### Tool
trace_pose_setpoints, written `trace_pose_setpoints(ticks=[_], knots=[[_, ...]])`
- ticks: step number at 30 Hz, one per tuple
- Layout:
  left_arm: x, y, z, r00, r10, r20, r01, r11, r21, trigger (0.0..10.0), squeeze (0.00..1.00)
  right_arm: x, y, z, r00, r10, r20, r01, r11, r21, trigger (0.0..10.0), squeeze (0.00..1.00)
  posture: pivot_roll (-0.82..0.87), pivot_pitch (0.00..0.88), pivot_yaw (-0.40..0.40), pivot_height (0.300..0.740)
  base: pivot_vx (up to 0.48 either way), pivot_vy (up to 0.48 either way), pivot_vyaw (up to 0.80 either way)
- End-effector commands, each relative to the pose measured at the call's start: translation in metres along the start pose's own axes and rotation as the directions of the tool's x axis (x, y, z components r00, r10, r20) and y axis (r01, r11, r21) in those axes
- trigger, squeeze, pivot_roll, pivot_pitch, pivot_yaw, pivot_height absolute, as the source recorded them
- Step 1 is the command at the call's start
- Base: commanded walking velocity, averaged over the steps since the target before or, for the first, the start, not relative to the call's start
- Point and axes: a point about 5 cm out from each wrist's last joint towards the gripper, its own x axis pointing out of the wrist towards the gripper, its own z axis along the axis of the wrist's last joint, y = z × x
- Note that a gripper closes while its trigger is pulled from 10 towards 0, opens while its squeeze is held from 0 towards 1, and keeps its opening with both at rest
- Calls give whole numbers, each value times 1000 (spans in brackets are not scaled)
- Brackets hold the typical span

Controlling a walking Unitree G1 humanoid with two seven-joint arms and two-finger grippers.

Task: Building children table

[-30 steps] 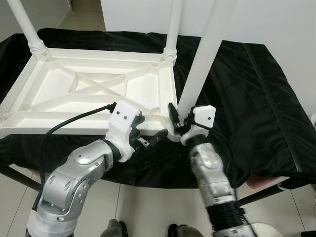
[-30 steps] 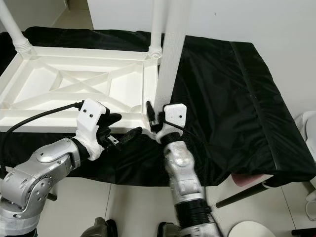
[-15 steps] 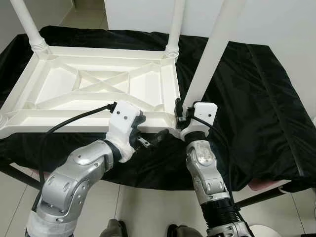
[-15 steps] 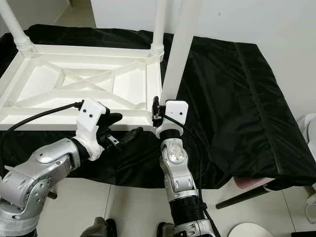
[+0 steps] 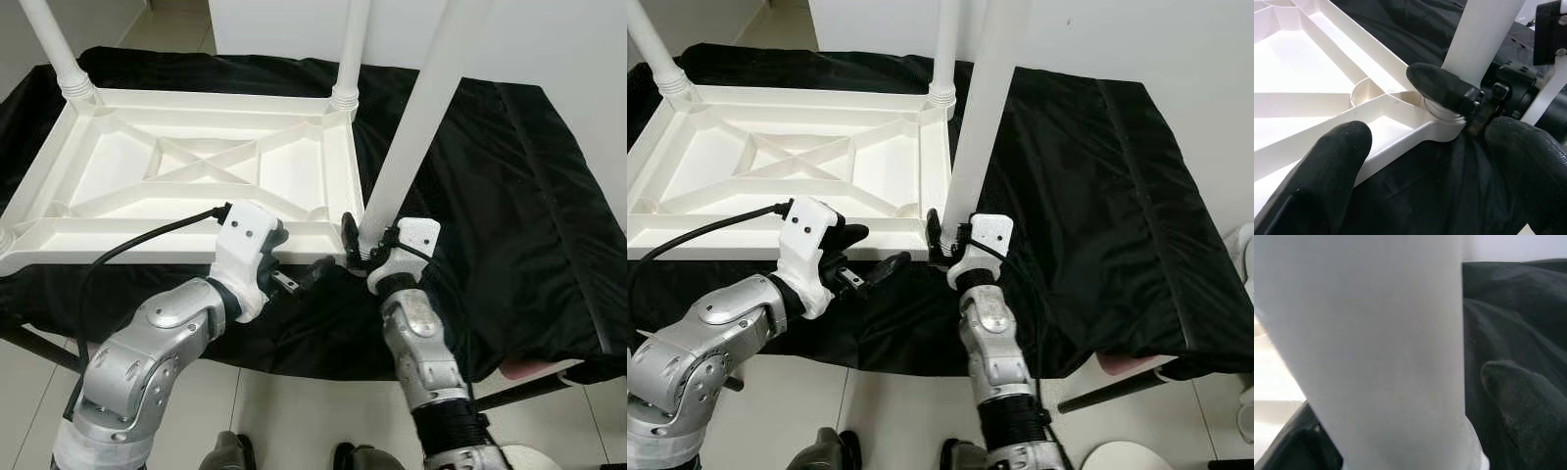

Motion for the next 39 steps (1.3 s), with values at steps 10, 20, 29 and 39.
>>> trace_pose_setpoints(ticks=[10, 20, 29, 39], knots=[[-1, -3, -5, 999, -13, -32, 13, 1000, 8, 10000, 0, -1, -31, 4, 990, 141, -25, -142, 989, -50, 10000, 0, -56, 150, 25, 740, 0, 0, 0], [5, -7, -7, 998, -43, -49, 46, 998, 43, 10000, 0, 17, -49, 21, 890, 439, -120, -453, 879, -146, 10000, 0, -58, 139, 23, 740, 0, 0, 0], [5, -7, -6, 998, -47, -49, 50, 998, 49, 10000, 0, 24, -52, 20, 844, 506, -178, -532, 832, -158, 10000, 0, -53, 140, 24, 740, 0, 0, 0], [6, -4, -3, 998, -40, -39, 42, 998, 53, 10000, 0, 28, -54, 16, 791, 570, -220, -603, 786, -132, 0, 0, -50, 139, 24, 740, 0, 0, 0]])
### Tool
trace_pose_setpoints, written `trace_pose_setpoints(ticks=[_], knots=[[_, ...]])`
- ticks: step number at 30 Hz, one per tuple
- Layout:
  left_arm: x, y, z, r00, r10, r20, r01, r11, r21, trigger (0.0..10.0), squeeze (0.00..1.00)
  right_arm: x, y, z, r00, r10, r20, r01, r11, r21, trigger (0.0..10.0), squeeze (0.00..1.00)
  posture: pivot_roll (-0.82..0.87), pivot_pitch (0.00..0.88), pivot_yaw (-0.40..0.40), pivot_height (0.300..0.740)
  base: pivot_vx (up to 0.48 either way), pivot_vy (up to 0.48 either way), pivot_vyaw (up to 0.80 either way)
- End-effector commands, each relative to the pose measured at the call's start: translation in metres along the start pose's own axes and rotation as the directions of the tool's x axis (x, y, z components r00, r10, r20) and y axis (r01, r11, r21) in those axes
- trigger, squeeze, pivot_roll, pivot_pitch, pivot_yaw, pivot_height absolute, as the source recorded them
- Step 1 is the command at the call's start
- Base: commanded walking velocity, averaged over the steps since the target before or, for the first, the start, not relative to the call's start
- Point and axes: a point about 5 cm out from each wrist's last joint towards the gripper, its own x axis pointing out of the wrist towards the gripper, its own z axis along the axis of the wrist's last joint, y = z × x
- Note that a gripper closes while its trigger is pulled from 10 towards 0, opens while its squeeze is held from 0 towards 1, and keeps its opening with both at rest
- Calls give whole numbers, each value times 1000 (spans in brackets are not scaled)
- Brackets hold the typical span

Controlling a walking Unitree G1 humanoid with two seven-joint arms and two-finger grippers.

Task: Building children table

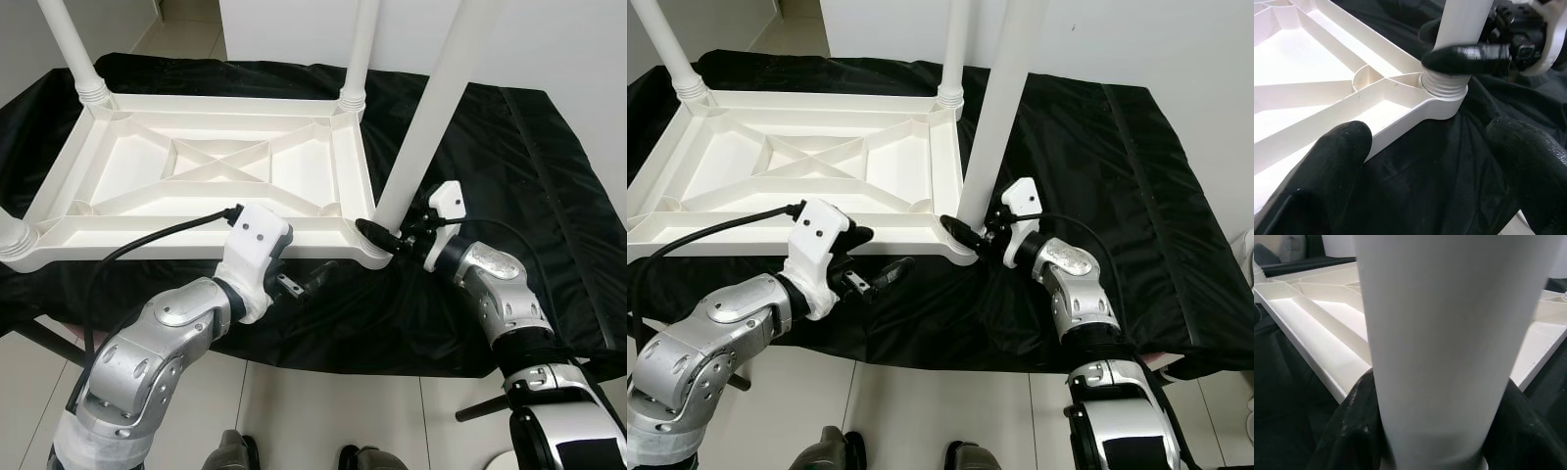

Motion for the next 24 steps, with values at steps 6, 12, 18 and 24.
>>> trace_pose_setpoints(ticks=[6, 12, 18, 24], knots=[[1, -4, -1, 999, -32, -1, 32, 999, 4, 10000, 0, -6, -1, -12, 998, 31, -54, -30, 999, 21, 6353, 0, -51, 142, 26, 740, 0, 0, 0], [1, -4, -1, 999, -37, -3, 37, 999, 3, 10000, 0, -5, -1, -18, 996, -12, -87, 19, 997, 79, 10000, 0, -58, 142, 26, 740, 0, 0, 0], [1, -5, -1, 999, -43, -1, 43, 999, -2, 10000, 0, -1, 2, -19, 993, -64, -96, 72, 994, 87, 10000, 0, -60, 141, 26, 740, 0, 0, 0], [2, -7, -3, 999, -47, -1, 47, 999, -6, 10000, 0, 8, 14, -19, 980, -180, -90, 188, 978, 95, 10000, 0, -65, 135, 13, 740, 0, 0, 0]])
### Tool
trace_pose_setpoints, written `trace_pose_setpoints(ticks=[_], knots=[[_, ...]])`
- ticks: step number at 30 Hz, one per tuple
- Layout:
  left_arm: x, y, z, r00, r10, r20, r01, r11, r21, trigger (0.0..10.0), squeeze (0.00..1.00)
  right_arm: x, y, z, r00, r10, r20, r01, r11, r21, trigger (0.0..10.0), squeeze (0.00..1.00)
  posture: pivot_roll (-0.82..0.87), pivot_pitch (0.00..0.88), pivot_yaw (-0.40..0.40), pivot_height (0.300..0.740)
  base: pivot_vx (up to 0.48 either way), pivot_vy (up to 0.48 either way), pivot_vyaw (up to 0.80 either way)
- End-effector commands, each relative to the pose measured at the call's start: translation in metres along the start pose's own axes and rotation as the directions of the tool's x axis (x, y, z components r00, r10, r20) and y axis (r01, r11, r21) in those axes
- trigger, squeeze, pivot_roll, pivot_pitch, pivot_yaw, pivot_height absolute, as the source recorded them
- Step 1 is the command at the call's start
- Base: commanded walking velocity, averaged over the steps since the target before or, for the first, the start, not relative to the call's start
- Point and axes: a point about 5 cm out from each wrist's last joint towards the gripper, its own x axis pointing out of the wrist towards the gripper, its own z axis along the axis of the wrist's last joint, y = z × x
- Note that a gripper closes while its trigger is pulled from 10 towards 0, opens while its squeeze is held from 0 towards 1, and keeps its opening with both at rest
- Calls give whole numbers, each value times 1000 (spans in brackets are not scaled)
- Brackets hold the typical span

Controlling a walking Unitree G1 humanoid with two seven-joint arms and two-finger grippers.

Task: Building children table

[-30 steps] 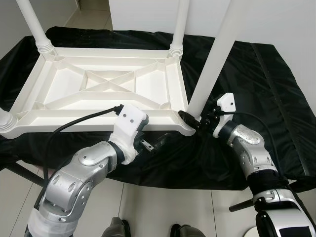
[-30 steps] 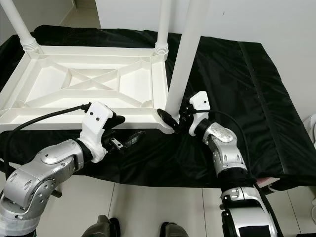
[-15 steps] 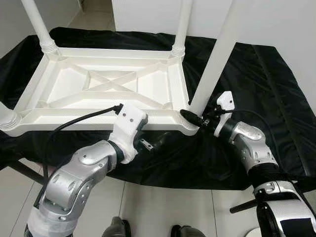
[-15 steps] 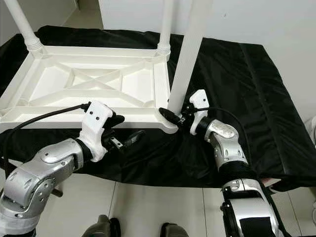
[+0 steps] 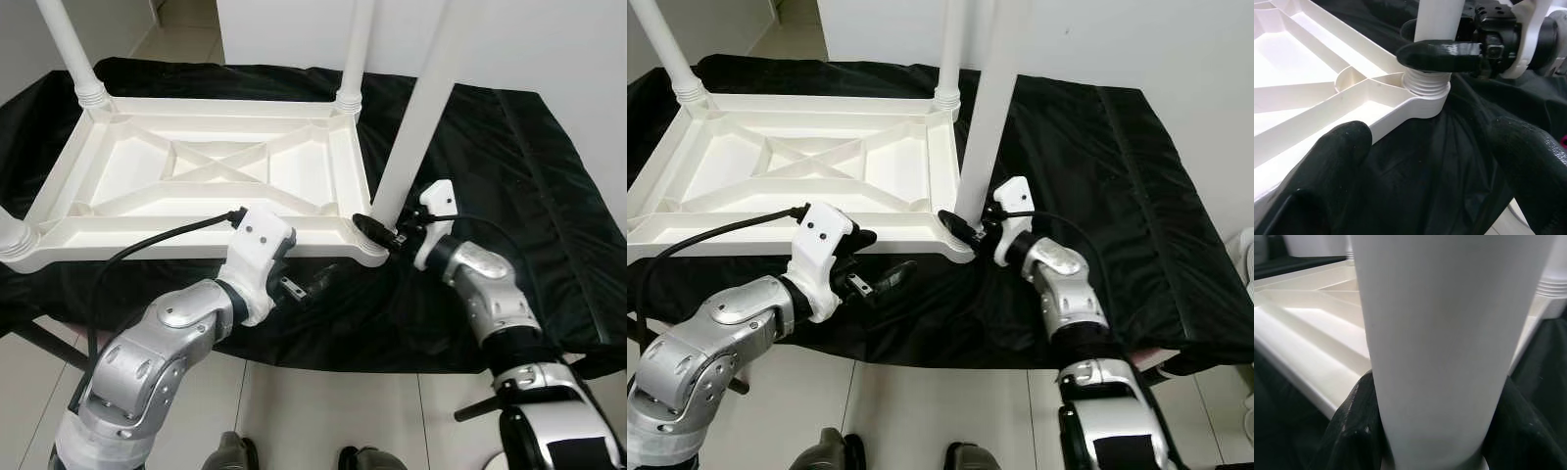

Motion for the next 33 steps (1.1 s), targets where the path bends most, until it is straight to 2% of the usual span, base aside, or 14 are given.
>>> trace_pose_setpoints(ticks=[1, 9, 11, 12, 14, 15, 16, 17, 18, 20, 22, 31, 32, 33], knots=[[0, -3, -2, 1000, -21, -1, 21, 1000, -2, 10000, 0, -3, 8, -15, 997, -39, -59, 41, 998, 46, 10000, 0, -65, 135, 13, 740, 0, 0, 0], [-1, -4, -2, 1000, -25, 1, 25, 1000, -3, 10000, 0, -1, 23, -11, 984, -175, -42, 178, 977, 114, 10000, 0, -66, 128, 4, 740, 0, 0, 0], [-1, -4, -3, 1000, -25, 1, 25, 1000, -3, 10000, 0, 0, 32, -7, 945, -325, -42, 328, 933, 149, 10000, 0, -66, 124, 1, 740, 0, 0, 0], [-1, -4, -3, 1000, -25, 1, 25, 1000, -3, 10000, 0, 0, 32, -7, 945, -325, -42, 328, 933, 149, 10000, 0, -66, 124, 1, 740, 0, 0, 0], [-1, -4, -3, 1000, -25, 1, 25, 1000, -2, 10000, 0, 0, 37, -5, 915, -402, -42, 403, 901, 162, 10000, 0, -66, 124, 1, 740, 0, 0, 0], [0, -4, -3, 1000, -25, 1, 25, 1000, -3, 10000, 0, 0, 45, -3, 880, -473, -36, 472, 867, 162, 10000, 0, -66, 123, -2, 740, 0, 0, 0], [0, -4, -3, 1000, -25, 1, 25, 1000, -3, 10000, 0, 0, 45, -3, 880, -473, -36, 472, 867, 162, 10000, 0, -66, 123, -2, 740, 0, 0, 0], [0, -5, -3, 1000, -25, 1, 25, 1000, -3, 10000, 0, -1, 52, -3, 841, -540, -43, 538, 824, 179, 10000, 0, -66, 123, -5, 740, 0, 0, 0], [0, -5, -3, 1000, -25, 1, 25, 1000, -3, 10000, 0, -1, 52, -3, 841, -540, -43, 538, 824, 179, 10000, 0, -66, 123, -5, 740, 0, 0, 0], [0, -5, -4, 1000, -24, 1, 24, 1000, -4, 10000, 0, -3, 61, -3, 789, -610, -76, 612, 766, 197, 10000, 0, -66, 125, -7, 740, 0, 0, 0], [-1, -5, -4, 1000, -24, 1, 24, 1000, -3, 10000, 0, -4, 63, -3, 776, -625, -85, 627, 752, 204, 10000, 0, -66, 123, -6, 740, 0, 0, 0], [0, -6, -4, 1000, -25, 3, 25, 1000, -7, 10000, 0, -3, 67, 8, 781, -622, -55, 618, 758, 208, 10000, 0, -69, 134, -8, 740, 0, 0, 0], [0, -5, -3, 1000, -24, 4, 24, 1000, -9, 10000, 0, -3, 67, 10, 784, -619, -39, 612, 762, 210, 10000, 176, -69, 134, -8, 740, 0, 0, 0], [0, -5, -3, 1000, -24, 4, 24, 1000, -9, 10000, 0, -3, 67, 10, 784, -619, -39, 612, 762, 210, 10000, 176, -69, 134, -8, 740, 0, 0, 0]])
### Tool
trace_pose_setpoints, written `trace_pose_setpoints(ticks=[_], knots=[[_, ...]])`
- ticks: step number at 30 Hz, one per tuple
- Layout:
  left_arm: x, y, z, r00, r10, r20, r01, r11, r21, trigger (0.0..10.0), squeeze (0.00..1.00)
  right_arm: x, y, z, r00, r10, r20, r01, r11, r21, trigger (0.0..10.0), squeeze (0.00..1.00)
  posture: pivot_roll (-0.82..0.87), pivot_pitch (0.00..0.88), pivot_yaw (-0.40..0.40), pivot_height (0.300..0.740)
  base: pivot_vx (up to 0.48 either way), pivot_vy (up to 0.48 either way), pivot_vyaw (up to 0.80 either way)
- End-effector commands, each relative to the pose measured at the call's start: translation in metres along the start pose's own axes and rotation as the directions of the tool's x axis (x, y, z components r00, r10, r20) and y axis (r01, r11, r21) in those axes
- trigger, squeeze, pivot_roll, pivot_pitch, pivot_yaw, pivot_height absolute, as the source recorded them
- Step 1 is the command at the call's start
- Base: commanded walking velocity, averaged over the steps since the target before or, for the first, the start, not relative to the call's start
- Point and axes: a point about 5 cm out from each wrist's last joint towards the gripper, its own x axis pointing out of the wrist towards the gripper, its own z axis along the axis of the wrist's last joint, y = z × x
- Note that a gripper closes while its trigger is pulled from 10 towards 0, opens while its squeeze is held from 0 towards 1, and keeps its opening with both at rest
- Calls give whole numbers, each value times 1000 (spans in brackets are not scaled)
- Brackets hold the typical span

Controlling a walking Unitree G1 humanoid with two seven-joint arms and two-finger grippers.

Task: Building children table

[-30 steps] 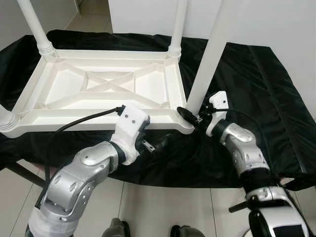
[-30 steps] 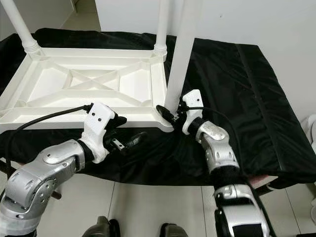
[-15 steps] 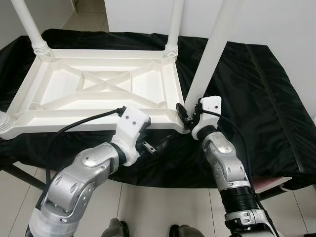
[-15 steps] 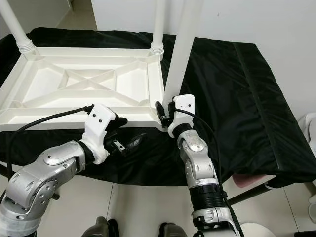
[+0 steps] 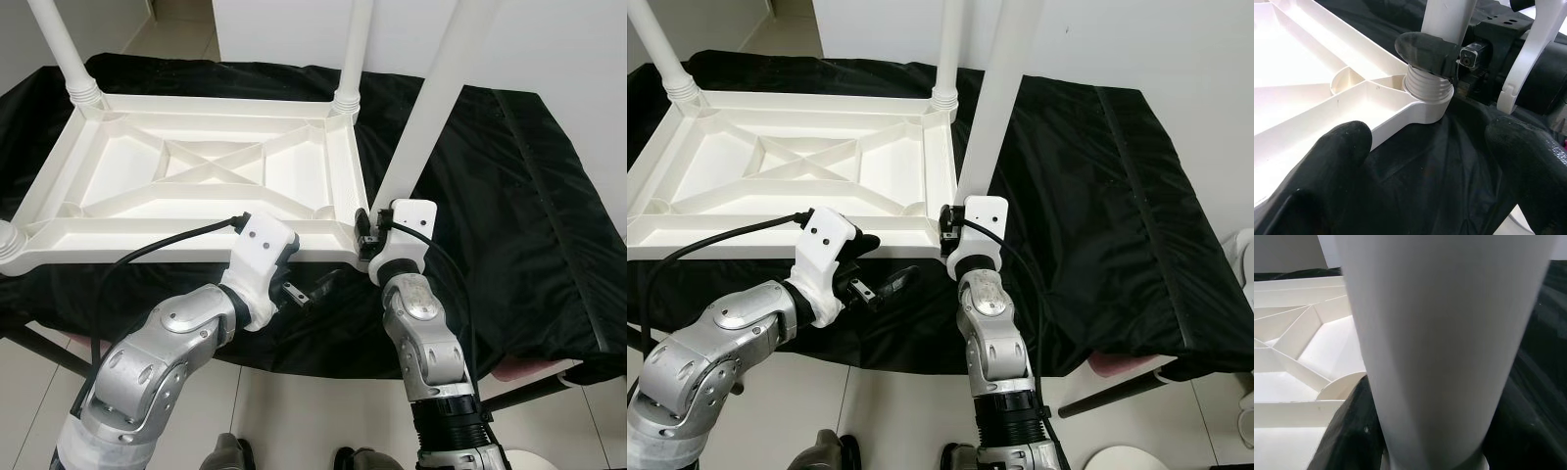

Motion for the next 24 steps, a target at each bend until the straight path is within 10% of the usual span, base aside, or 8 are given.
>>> trace_pose_setpoints(ticks=[1, 2, 12, 13, 24], knots=[[0, -3, -1, 1000, -16, 4, 16, 1000, -3, 10000, 0, -3, 0, -3, 1000, -10, -11, 10, 999, 46, 10000, 176, -69, 134, -8, 740, 0, 0, 0], [0, -3, -2, 1000, -14, 1, 15, 1000, -5, 10000, 0, -3, -1, 1, 1000, 17, 17, -18, 999, 45, 10000, 1000, -72, 133, -6, 740, 0, 0, 0], [-1, -3, -1, 1000, -12, 0, 12, 1000, -6, 10000, 0, 3, -23, 13, 982, 177, 62, -177, 984, 1, 10000, 1000, -70, 141, -4, 740, 0, 0, 0], [-1, -3, -1, 1000, -12, 1, 12, 1000, -9, 10000, 0, 4, -26, 13, 973, 225, 51, -225, 974, -16, 10000, 0, -73, 148, 0, 740, 0, 0, 0], [0, 0, 0, 1000, -12, -1, 12, 1000, -5, 10000, 0, 17, -39, 4, 847, 530, -35, -531, 842, -96, 10000, 0, -77, 154, 10, 740, 0, 0, 0]])
